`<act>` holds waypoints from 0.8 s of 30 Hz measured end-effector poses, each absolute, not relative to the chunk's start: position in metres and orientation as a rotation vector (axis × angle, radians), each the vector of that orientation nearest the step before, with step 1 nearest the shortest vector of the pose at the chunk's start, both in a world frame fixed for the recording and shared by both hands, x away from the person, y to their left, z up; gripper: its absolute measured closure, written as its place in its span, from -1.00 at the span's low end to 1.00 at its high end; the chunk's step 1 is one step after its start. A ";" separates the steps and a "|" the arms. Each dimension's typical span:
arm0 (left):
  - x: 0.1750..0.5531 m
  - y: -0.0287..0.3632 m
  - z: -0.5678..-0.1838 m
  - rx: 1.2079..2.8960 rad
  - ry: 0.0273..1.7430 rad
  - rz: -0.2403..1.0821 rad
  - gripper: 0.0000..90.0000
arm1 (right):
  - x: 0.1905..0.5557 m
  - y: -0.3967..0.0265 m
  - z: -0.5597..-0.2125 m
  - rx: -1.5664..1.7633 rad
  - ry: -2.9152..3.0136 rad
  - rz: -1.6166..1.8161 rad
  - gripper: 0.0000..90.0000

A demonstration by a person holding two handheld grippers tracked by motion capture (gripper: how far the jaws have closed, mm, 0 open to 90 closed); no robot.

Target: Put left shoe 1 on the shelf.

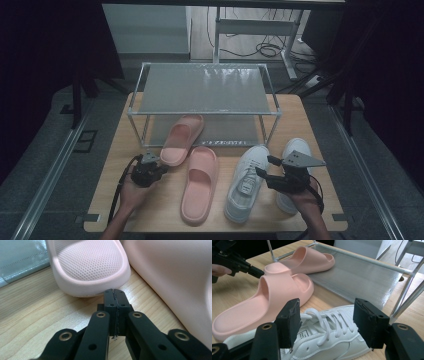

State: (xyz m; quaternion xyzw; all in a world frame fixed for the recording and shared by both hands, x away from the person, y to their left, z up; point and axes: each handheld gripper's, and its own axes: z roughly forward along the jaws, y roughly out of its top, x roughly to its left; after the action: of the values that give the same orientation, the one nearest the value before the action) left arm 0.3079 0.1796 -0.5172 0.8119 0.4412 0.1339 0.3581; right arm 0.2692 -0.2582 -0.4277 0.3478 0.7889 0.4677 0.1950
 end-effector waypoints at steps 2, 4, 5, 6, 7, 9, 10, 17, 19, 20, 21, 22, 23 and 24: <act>0.310 0.179 -0.517 2.090 1.142 0.345 1.00 | 0.269 -0.258 -0.428 0.976 2.214 1.310 -0.14; 0.312 0.178 -0.517 2.091 1.142 0.345 1.00 | 0.270 -0.258 -0.429 0.974 2.218 1.306 -0.14; 0.313 0.177 -0.517 2.092 1.141 0.345 1.00 | 0.270 -0.257 -0.429 0.977 2.220 1.304 -0.14; 0.314 0.176 -0.517 2.092 1.140 0.344 1.00 | 0.270 -0.257 -0.430 0.975 2.223 1.305 -0.14; 0.315 0.174 -0.517 2.096 1.138 0.345 1.00 | 0.270 -0.257 -0.430 0.974 2.224 1.303 -0.14; 0.317 0.171 -0.517 2.092 1.141 0.340 1.00 | 0.270 -0.256 -0.430 0.974 2.224 1.306 -0.14; 0.319 0.170 -0.517 2.096 1.135 0.341 1.00 | 0.270 -0.256 -0.430 0.972 2.226 1.304 -0.14; 0.327 0.160 -0.518 2.091 1.135 0.337 1.00 | 0.270 -0.256 -0.430 0.971 2.225 1.303 -0.15; 0.331 0.156 -0.518 2.098 1.130 0.333 1.00 | 0.270 -0.255 -0.430 0.970 2.224 1.304 -0.15; 0.332 0.155 -0.518 2.102 1.129 0.333 1.00 | 0.270 -0.255 -0.430 0.970 2.226 1.302 -0.15; 0.334 0.154 -0.518 2.105 1.127 0.331 1.00 | 0.270 -0.255 -0.430 0.971 2.227 1.302 -0.15; 0.336 0.153 -0.518 2.103 1.131 0.330 1.00 | 0.270 -0.254 -0.430 0.969 2.231 1.301 -0.15; 0.337 0.152 -0.518 2.104 1.132 0.329 1.00 | 0.270 -0.253 -0.431 0.966 2.233 1.300 -0.15; 0.339 0.152 -0.518 2.104 1.132 0.327 1.00 | 0.270 -0.252 -0.431 0.963 2.237 1.295 -0.15</act>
State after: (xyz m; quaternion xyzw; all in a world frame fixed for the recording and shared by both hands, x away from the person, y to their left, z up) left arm 0.3390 0.1520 -0.5176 0.8150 0.4386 0.1266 0.3569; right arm 0.2700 -0.2525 -0.4315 0.3426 0.7962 0.4610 0.1903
